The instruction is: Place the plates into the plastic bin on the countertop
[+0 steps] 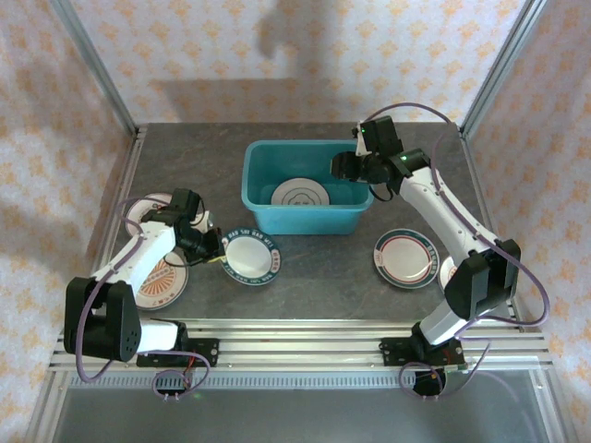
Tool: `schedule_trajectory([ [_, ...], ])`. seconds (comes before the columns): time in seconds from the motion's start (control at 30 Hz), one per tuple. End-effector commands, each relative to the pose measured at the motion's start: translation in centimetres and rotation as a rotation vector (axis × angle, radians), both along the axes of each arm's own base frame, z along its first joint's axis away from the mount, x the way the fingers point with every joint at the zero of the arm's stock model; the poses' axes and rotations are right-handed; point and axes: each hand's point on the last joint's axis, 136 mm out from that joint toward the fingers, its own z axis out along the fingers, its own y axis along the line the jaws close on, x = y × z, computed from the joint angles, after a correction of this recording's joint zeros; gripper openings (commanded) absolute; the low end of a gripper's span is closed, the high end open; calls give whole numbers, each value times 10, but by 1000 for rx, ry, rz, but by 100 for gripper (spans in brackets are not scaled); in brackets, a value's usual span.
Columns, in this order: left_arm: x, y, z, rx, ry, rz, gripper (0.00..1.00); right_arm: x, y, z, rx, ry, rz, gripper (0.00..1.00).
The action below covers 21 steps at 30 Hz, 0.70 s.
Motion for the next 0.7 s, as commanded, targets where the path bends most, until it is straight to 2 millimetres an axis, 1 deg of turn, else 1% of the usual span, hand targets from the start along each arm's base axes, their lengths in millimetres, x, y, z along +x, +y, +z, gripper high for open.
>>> schedule_trajectory([
  [0.0, 1, 11, 17, 58, -21, 28, 0, 10, 3, 14, 22, -38, 3, 54],
  [0.13, 3, 19, 30, 85, -33, 49, 0, 11, 3, 16, 20, -41, 6, 54],
  [0.27, 4, 39, 45, 156, -31, 99, 0, 14, 0, 16, 19, -43, -4, 54],
  [0.37, 10, 51, 59, 193, -56, 139, 0, 16, -1, 18, 22, -49, -7, 54],
  [0.43, 16, 56, 71, 207, -87, 157, 0, 17, -1, 18, 21, -49, -8, 54],
  [0.57, 38, 66, 91, 228, -168, 199, 0, 18, -2, 19, 23, -42, -13, 54],
  [0.67, 55, 78, 106, 269, -217, 233, 0, 19, -2, 21, 21, -38, -8, 54],
])
